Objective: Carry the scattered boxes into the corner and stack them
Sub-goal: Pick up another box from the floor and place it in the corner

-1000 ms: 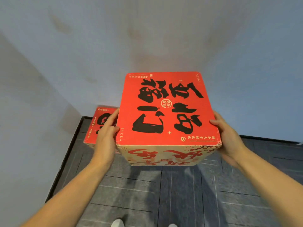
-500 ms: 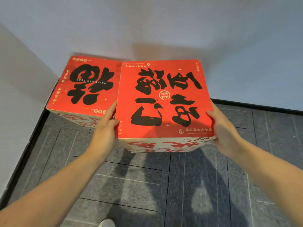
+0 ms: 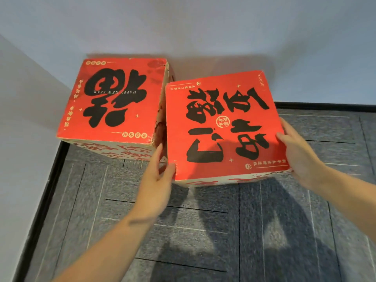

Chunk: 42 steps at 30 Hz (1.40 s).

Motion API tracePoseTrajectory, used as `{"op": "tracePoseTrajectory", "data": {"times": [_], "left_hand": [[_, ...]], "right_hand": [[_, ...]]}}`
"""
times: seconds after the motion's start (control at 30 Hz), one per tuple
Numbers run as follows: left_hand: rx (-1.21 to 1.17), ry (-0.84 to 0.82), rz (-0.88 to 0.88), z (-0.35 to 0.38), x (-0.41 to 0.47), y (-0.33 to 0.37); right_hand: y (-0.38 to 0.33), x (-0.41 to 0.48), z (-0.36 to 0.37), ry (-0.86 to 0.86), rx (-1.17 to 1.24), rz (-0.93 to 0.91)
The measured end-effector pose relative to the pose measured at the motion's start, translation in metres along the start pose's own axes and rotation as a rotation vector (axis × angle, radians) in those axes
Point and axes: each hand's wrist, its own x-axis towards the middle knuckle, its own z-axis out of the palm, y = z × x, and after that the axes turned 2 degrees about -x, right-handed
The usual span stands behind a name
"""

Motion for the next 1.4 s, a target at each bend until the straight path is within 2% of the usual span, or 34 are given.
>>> {"op": "tracePoseTrajectory", "data": {"times": [0.1,0.2,0.37,0.47,0.73,0.97,1.3,1.4], "left_hand": [[0.038,0.077,-0.191,-0.002,-0.012,-0.003],[-0.131,0.089,-0.326,0.001,-0.01,0.002],[-0.309,0.276,-0.371,-0.004,0.009,0.013],[-0.402,0.296,-0.435,-0.005,0.017,0.023],[-0.465,0.319,-0.38,-0.003,0.044,0.038],[-0.466,0.358,-0.409,-0.001,0.048,0.037],[-0.405,0.295,-0.411,-0.005,0.04,0.043],[-0.37,0.283,-0.483,-0.01,0.033,0.058]], "right_hand": [[0.01,-0.011,-0.005,0.117,0.022,0.114],[0.017,-0.023,0.002,0.083,-0.04,0.232],[0.009,-0.022,0.026,0.05,-0.062,0.258],[0.005,-0.015,0.037,0.045,-0.049,0.242],[-0.011,0.011,0.049,0.042,-0.055,0.212],[-0.013,0.016,0.051,0.064,-0.094,0.216],[-0.015,0.007,0.051,0.054,-0.149,0.187],[-0.03,-0.006,0.053,0.075,-0.143,0.196]]}}
